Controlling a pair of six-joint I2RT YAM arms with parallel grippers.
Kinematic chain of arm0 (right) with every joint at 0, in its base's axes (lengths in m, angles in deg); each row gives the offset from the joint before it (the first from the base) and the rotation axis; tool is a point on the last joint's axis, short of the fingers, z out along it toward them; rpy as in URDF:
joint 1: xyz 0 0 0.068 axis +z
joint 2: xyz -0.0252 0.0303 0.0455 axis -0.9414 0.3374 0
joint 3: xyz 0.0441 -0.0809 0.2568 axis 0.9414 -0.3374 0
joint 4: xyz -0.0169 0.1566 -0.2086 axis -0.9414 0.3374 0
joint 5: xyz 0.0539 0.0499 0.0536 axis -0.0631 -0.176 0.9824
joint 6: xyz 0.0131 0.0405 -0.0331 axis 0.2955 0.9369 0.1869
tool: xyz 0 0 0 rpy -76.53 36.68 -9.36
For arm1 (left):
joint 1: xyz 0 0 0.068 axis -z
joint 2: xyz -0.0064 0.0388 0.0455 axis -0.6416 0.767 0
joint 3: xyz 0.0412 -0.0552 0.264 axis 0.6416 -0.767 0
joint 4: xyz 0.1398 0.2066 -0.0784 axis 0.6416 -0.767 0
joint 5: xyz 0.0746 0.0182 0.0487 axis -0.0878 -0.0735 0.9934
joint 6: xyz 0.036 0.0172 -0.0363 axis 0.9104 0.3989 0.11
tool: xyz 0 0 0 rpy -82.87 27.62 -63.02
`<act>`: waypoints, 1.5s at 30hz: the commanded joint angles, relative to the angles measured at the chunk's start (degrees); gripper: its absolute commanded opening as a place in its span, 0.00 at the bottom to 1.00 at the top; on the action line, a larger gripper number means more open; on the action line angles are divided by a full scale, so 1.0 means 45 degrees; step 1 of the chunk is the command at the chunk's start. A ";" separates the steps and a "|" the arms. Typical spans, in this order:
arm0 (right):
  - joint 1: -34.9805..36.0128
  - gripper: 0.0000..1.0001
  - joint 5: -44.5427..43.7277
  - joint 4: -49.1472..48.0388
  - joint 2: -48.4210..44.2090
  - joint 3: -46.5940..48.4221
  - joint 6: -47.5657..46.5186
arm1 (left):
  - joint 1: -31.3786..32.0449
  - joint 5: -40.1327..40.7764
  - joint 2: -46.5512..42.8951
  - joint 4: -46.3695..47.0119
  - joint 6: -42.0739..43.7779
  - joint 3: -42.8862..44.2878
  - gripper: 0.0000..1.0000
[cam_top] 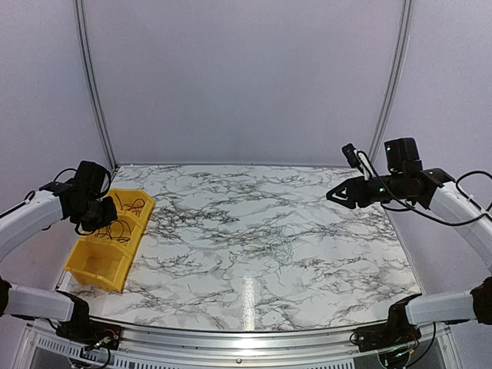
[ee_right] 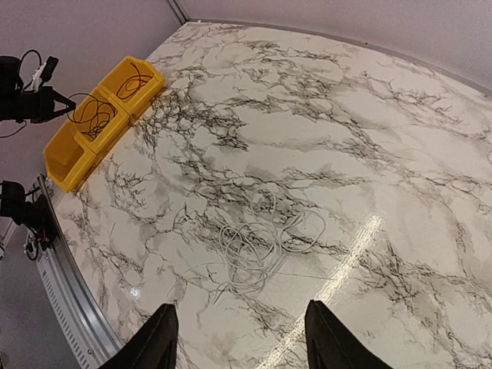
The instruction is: Untangle the cables
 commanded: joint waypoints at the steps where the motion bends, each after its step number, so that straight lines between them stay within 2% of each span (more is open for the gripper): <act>1: -0.0076 0.57 -0.0257 -0.0154 -0.0187 -0.0077 -0.0255 | -0.0361 0.0021 0.0849 0.0469 -0.0580 -0.0213 0.00; 15: -0.0137 0.57 -0.0528 -0.0016 -0.0177 -0.0097 -0.0465 | -0.0938 -0.0639 0.2941 0.1710 -0.0757 -0.0328 0.00; 22: -0.0137 0.57 -0.0473 -0.0081 0.0019 -0.0073 -0.0557 | -0.0977 -0.0973 0.3110 0.1764 -0.0574 -0.0276 0.00; 25: -0.0131 0.57 -0.0487 -0.0017 0.0097 0.0004 -0.0685 | -0.0979 -0.0948 0.2901 0.1120 -0.0454 0.0210 0.19; 33: -0.0127 0.57 -0.0509 0.0273 0.0542 0.0586 -0.1018 | -0.0999 0.0819 0.1479 -0.1881 -0.0009 0.2085 0.46; 36: -0.0110 0.57 -0.0358 0.0289 0.0834 0.0940 -0.1194 | -0.0999 0.0904 0.1096 -0.2443 0.0523 0.3166 0.51; 39: -0.0065 0.57 -0.0156 0.0128 0.1152 0.1109 -0.1717 | -0.0918 -0.0014 0.1020 -0.2346 0.1051 0.4174 0.51; 43: 0.0488 0.53 0.0039 0.0606 0.1766 0.1485 -0.4275 | -0.0378 -0.1952 0.0994 -0.1382 0.1272 0.4929 0.51; 45: 0.0971 0.50 0.0019 0.1068 0.2106 0.1668 -0.5681 | 0.0396 -0.2177 0.1006 -0.0764 0.1408 0.5200 0.50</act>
